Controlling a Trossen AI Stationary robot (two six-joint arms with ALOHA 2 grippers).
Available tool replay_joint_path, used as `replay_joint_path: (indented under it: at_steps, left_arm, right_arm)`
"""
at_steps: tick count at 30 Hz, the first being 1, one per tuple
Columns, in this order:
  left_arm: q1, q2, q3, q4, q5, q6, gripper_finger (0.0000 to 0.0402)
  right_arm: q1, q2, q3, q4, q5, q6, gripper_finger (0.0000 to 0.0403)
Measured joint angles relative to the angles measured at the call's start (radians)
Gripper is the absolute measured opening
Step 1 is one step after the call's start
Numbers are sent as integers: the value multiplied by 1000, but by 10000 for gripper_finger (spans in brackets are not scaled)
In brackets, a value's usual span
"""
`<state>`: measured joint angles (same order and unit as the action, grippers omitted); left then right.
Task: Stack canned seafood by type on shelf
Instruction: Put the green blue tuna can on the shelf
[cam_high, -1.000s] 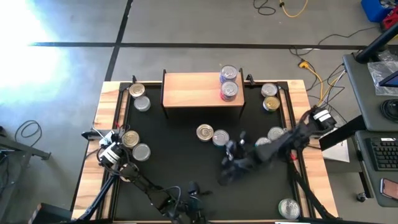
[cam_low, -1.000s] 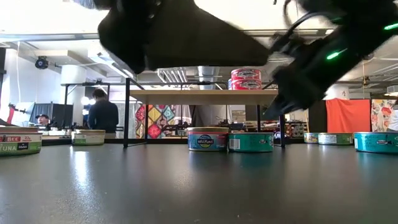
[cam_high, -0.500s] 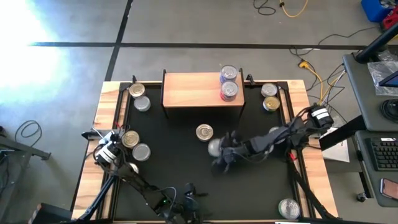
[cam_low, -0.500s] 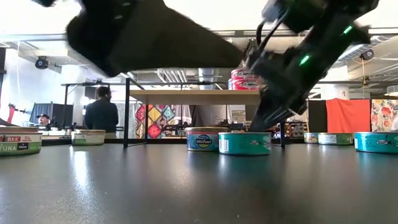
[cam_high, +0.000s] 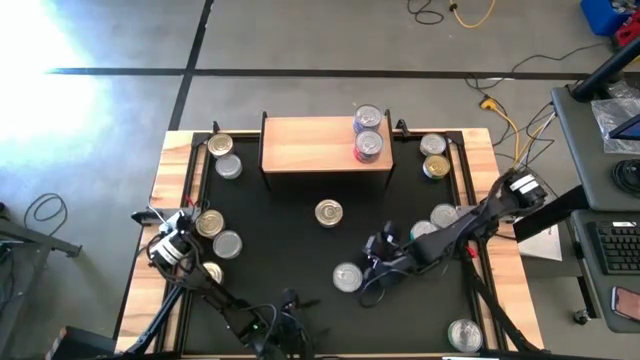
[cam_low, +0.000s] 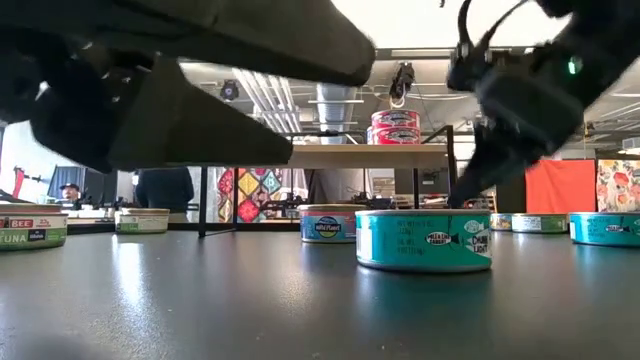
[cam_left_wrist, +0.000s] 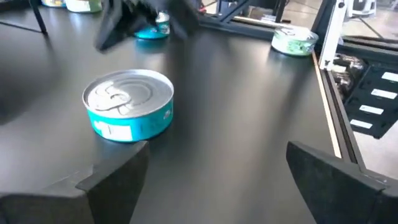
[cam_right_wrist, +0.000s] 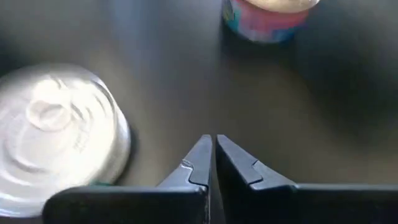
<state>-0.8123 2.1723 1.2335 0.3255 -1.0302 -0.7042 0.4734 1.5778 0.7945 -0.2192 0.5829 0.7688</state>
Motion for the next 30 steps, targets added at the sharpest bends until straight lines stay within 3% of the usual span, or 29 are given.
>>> replay_joint_path:
  at_steps: [7,13,16,21,30]
  left_arm:
    - [2,13,-14,5,-69,1,383]
    - [40,17,-35,4,-52,-20,399]
    - [50,17,-37,4,-25,-23,399]
    - [43,16,-41,-4,-25,-14,399]
    - [41,-145,-45,-328,19,-103,399]
  right_arm:
    - [72,108,42,51,-38,-2,13]
    - [94,213,176,47,-108,-48,13]
    - [96,242,253,-38,-159,-79,13]
    - [124,250,347,-201,-124,-62,13]
    - [203,243,408,-250,-112,-62,13]
